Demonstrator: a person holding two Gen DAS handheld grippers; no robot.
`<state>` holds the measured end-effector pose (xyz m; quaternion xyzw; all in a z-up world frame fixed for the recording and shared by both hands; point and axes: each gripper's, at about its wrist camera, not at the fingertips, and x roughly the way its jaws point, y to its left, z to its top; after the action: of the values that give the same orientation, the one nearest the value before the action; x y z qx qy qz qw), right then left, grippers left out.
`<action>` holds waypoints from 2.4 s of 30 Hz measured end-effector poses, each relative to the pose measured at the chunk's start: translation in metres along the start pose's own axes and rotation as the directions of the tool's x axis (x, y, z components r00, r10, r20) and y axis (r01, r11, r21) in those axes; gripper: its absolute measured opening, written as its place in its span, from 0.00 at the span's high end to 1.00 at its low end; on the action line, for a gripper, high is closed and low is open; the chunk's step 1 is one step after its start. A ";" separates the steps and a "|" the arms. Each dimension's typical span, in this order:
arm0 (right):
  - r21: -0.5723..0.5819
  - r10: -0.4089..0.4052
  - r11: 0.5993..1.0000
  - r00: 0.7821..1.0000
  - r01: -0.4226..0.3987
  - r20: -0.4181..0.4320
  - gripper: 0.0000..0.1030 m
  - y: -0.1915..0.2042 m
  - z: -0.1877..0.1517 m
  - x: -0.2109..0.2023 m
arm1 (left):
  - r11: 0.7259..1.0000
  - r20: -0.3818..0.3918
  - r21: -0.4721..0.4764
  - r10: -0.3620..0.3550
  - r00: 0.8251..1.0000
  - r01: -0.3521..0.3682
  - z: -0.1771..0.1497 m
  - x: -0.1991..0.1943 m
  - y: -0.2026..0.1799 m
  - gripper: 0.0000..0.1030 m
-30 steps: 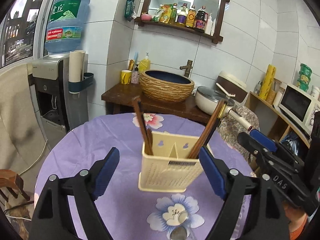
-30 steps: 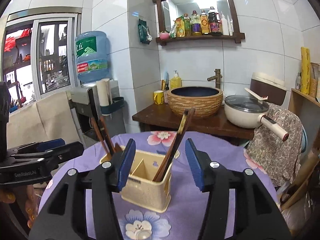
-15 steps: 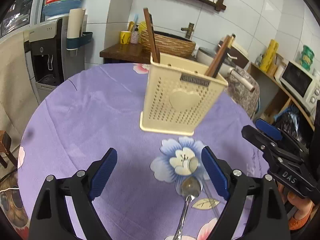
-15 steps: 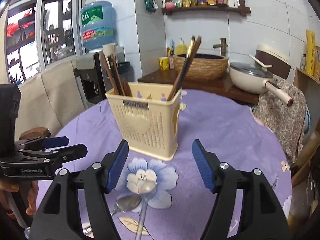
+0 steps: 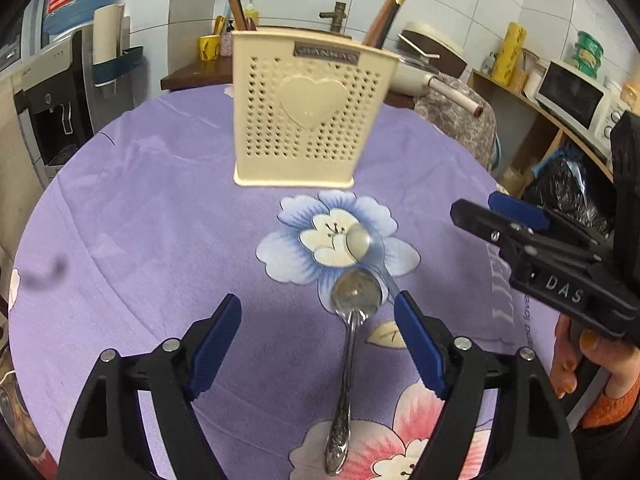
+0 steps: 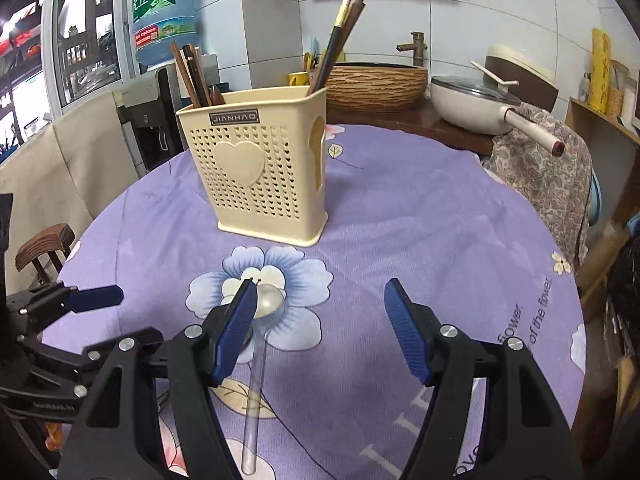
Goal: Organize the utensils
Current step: 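Move both open grippers down toward the metal spoon on the cloth, then close left gripper on the metal spoon while right gripper closes on the clear plastic spoon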
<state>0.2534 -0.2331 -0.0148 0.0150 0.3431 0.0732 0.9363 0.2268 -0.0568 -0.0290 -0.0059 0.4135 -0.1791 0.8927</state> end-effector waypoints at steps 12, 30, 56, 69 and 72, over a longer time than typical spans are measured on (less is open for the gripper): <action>0.059 0.021 0.998 1.000 -0.020 -0.012 0.36 -0.019 -0.008 -0.005 | 0.997 -0.159 0.082 0.000 0.987 0.013 -0.008 0.039 -0.028 0.40; 0.083 0.037 0.996 0.999 -0.036 -0.015 0.35 -0.024 -0.010 -0.003 | 0.984 -0.239 0.176 0.045 0.970 -0.003 0.015 0.065 -0.044 0.54; 0.104 0.029 0.994 0.999 -0.026 -0.030 0.34 -0.026 -0.013 0.003 | 0.972 -0.246 0.233 0.081 0.966 -0.022 0.018 0.075 -0.055 0.65; 0.020 0.065 0.998 0.990 -0.063 -0.124 0.34 -0.005 -0.007 0.024 | 0.999 -0.121 0.021 0.045 0.992 -0.043 0.032 0.026 0.005 0.65; -0.042 0.087 0.994 0.981 -0.096 -0.174 0.34 0.015 -0.007 0.037 | 0.998 -0.070 -0.040 0.046 0.996 -0.049 0.040 0.009 0.021 0.65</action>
<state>0.2746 -0.2135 -0.0426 0.0011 0.4195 0.1259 0.8990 0.2684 -0.0453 -0.0133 -0.0086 0.4479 -0.1494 0.8815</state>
